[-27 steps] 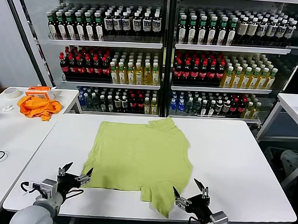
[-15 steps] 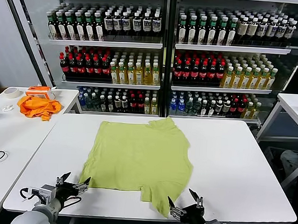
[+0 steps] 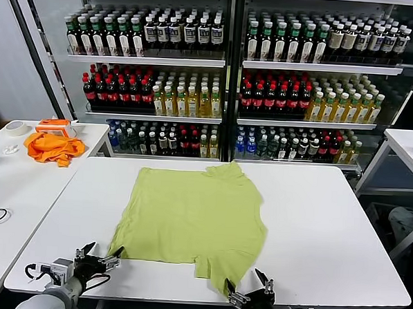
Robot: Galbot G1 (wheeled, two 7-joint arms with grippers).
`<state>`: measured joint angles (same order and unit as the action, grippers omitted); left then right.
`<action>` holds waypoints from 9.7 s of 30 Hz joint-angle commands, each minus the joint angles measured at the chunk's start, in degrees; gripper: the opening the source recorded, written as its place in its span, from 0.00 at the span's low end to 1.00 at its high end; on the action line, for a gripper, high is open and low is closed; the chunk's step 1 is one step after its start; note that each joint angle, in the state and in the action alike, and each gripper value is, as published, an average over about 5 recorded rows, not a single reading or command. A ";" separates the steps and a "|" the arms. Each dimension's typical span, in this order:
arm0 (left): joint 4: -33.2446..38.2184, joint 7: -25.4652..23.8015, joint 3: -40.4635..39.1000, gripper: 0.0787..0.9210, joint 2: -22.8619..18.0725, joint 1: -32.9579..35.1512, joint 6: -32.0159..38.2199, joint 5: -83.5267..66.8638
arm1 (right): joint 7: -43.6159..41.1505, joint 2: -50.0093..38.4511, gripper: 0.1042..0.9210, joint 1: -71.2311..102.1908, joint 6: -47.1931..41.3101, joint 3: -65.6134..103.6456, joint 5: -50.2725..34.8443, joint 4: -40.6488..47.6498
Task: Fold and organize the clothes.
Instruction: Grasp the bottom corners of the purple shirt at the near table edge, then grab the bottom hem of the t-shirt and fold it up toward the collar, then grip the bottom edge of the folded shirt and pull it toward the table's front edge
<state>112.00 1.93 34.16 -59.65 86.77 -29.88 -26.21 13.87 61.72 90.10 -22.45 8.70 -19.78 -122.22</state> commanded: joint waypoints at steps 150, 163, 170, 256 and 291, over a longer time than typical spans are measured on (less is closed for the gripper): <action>11.11 -3.09 5.09 0.00 5.68 8.29 5.40 -6.90 | 0.02 -5.81 0.00 5.57 -7.01 13.14 -10.23 -15.96; -3.07 -6.50 -4.44 0.00 6.61 -12.93 6.01 -11.70 | -0.19 -4.24 0.00 -16.26 -10.23 8.30 -15.17 -1.31; -9.09 -6.78 -8.41 0.00 6.01 -18.89 6.92 -11.53 | -1.33 -2.85 0.00 -19.15 -10.55 7.19 -15.13 3.68; 3.43 0.46 -10.10 0.01 5.78 -4.29 0.28 -6.29 | -2.75 -6.25 0.00 0.60 -8.77 12.81 -11.22 -6.32; 9.22 1.26 -6.68 0.40 7.77 -0.05 3.78 -6.41 | -1.71 -7.38 0.31 10.54 -7.88 23.60 -8.34 -17.15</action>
<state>119.46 3.06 26.95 -51.96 86.80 -27.20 -31.81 12.19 54.61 100.70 -30.06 30.42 -28.09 -136.71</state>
